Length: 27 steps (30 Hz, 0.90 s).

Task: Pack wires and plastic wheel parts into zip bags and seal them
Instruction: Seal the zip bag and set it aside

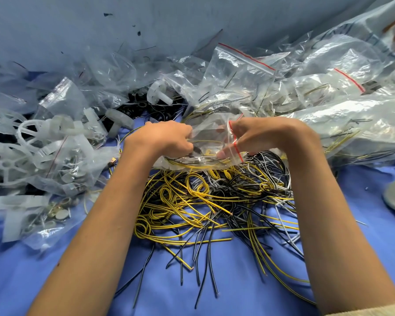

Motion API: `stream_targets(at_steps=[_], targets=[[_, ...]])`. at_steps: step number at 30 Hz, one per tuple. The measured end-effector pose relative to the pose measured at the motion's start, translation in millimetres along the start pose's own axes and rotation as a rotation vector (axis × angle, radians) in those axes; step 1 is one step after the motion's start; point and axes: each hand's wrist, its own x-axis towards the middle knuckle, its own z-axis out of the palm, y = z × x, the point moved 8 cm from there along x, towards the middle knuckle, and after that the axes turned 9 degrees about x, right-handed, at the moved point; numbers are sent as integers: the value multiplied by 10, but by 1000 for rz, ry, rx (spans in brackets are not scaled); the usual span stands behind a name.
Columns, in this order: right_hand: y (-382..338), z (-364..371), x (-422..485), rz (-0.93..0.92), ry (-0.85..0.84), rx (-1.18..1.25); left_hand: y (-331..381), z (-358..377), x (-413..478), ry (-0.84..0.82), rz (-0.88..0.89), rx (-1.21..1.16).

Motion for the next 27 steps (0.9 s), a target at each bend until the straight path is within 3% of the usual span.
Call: stream_targets(at_steps=[4, 8, 12, 19, 23, 27], targets=[[15, -12, 11, 10, 15, -13, 27, -2, -21, -11, 12, -10], [15, -3, 13, 2, 4, 12, -156, -97, -49, 20, 56, -247], [21, -21, 3, 4, 4, 20, -662, -171, -48, 163, -103, -291], [34, -17, 0, 13, 5, 35, -1207, 233, -193, -127, -297, -136], [31, -24, -10, 20, 3, 41, -1351, 419, -330, -259, -326, -445], [30, -23, -11, 24, 4, 20, -1440, 427, -342, -190, -348, -497]])
